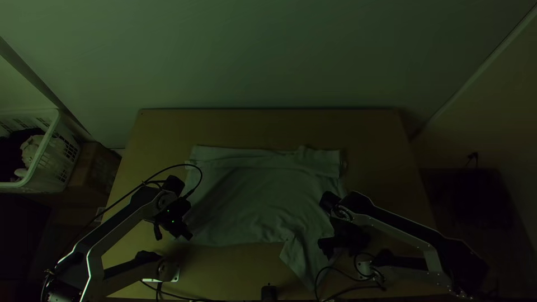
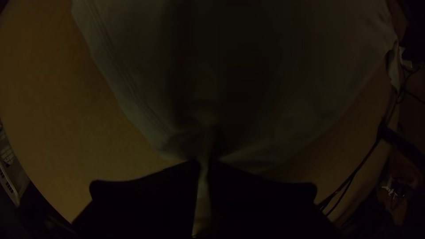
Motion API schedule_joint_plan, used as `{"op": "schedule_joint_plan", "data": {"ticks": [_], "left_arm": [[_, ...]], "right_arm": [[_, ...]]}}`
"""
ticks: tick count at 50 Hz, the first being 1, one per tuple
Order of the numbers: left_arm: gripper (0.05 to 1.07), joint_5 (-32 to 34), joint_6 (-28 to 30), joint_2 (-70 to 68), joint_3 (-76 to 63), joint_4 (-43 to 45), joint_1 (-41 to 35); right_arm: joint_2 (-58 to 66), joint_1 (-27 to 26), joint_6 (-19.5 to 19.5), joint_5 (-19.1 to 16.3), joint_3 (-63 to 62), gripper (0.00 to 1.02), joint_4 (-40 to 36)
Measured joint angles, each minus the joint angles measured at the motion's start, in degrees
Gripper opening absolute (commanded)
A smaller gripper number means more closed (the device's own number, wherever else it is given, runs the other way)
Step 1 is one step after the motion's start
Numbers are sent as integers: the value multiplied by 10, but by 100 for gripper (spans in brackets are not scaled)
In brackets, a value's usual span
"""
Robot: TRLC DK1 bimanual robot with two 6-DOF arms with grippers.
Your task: Fold the t-shirt
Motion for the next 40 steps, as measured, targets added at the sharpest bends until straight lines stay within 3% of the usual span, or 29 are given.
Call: {"op": "schedule_joint_plan", "data": {"ticks": [6, 17, 21, 24, 28, 34, 40], "left_arm": [[8, 4, 0, -2, -1, 0, 8], [8, 5, 4, -5, -1, 0, 10], [8, 6, 4, -6, -2, 0, 13], [8, 7, 6, -6, -2, 0, 16], [8, 9, 9, -6, -2, 0, 17], [8, 9, 13, -7, -2, 0, 19], [8, 9, 15, -8, -2, 0, 24]], "right_arm": [[23, 2, -3, -19, 0, 91, 13], [52, 5, -12, -19, 0, 85, 29], [59, 6, -13, -20, 0, 67, 40], [69, 5, -15, -19, 0, 61, 51], [72, 5, -17, -19, 0, 46, 51], [72, 5, -18, -16, 0, 2, 59], [72, 5, -25, 1, 0, 3, 60]]}}
